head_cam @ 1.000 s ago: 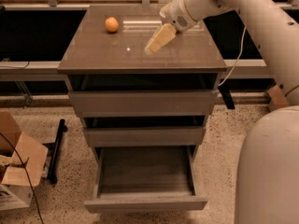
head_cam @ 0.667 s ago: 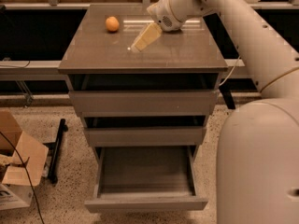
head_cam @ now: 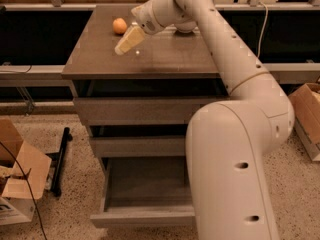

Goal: Place orange into bottom drawer

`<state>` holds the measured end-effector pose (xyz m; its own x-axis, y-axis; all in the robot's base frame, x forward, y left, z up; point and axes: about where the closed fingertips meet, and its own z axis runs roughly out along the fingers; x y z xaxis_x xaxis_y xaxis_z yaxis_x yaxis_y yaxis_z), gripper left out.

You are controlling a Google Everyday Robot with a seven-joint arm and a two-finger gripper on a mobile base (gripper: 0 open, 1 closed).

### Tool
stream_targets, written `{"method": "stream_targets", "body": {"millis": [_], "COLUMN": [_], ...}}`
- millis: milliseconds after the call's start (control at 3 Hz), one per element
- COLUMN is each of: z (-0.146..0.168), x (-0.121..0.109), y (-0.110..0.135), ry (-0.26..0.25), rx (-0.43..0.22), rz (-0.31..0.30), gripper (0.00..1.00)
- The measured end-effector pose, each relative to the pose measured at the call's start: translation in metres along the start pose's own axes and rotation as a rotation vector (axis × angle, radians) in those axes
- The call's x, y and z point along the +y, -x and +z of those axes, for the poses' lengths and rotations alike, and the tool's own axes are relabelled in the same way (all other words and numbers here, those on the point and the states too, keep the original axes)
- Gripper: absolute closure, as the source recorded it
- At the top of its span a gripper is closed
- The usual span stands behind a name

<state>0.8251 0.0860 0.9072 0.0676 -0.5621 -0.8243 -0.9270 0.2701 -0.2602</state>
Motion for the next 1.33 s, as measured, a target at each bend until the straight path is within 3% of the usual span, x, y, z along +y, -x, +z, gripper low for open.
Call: {"method": "stream_targets", "body": {"millis": [333, 1000, 1333], "z": [0.03, 0.039, 0.044], "x": [-0.018, -0.015, -0.035], "y": [0.007, 0.0, -0.012], "ry": [-0.037, -0.029, -0.112], "rx": [-0.045, -0.018, -0.066], "rz": [0.028, 0.046, 0.087], "gripper": [0.0, 0.0, 0.0]}}
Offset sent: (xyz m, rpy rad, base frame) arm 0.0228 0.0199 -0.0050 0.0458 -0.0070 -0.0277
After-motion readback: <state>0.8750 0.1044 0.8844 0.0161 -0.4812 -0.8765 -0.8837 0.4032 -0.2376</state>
